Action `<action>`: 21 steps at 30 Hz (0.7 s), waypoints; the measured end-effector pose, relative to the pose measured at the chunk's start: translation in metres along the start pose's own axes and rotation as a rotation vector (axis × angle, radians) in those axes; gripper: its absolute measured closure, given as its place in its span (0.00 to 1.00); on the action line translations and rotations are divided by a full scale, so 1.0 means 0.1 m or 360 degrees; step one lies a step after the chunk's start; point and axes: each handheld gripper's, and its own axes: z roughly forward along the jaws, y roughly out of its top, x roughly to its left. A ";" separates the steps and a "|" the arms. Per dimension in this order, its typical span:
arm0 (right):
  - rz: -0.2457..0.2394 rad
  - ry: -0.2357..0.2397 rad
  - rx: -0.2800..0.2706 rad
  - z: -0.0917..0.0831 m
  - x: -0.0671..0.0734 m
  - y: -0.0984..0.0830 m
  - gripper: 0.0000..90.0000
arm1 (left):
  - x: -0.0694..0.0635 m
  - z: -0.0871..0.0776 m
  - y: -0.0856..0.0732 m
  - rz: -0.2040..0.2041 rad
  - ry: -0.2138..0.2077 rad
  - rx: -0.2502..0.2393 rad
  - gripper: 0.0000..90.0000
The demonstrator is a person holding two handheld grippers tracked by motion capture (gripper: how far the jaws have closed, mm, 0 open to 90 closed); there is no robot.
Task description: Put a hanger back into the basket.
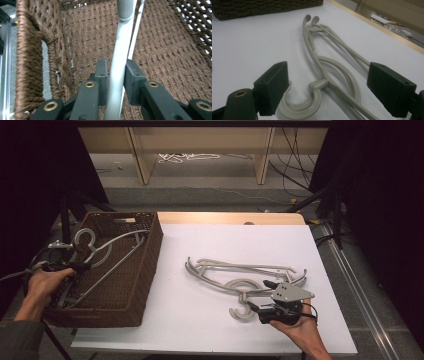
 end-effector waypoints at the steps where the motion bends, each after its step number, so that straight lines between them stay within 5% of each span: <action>1: 0.0000 -0.0002 -0.0007 0.01 0.00 0.00 0.21 | 0.00 0.01 0.00 -0.0019 0.0005 -0.0009 0.80; 4: 0.0001 -0.0005 -0.0009 0.01 0.00 0.00 0.21 | 0.01 0.01 -0.01 -0.0059 0.0056 -0.0054 0.78; 10: 0.0002 -0.0006 -0.0008 0.01 0.00 -0.01 0.21 | 0.06 -0.03 -0.03 -0.0111 0.0157 -0.0020 0.69; 16: 0.0008 -0.0002 -0.0002 0.00 -0.01 -0.01 0.21 | 0.04 -0.15 -0.02 -0.0171 0.0184 -0.0123 0.49; 21: 0.0013 -0.0015 -0.0019 0.01 -0.01 0.00 0.21 | -0.07 -0.37 0.08 -0.0146 0.0179 -0.0243 0.42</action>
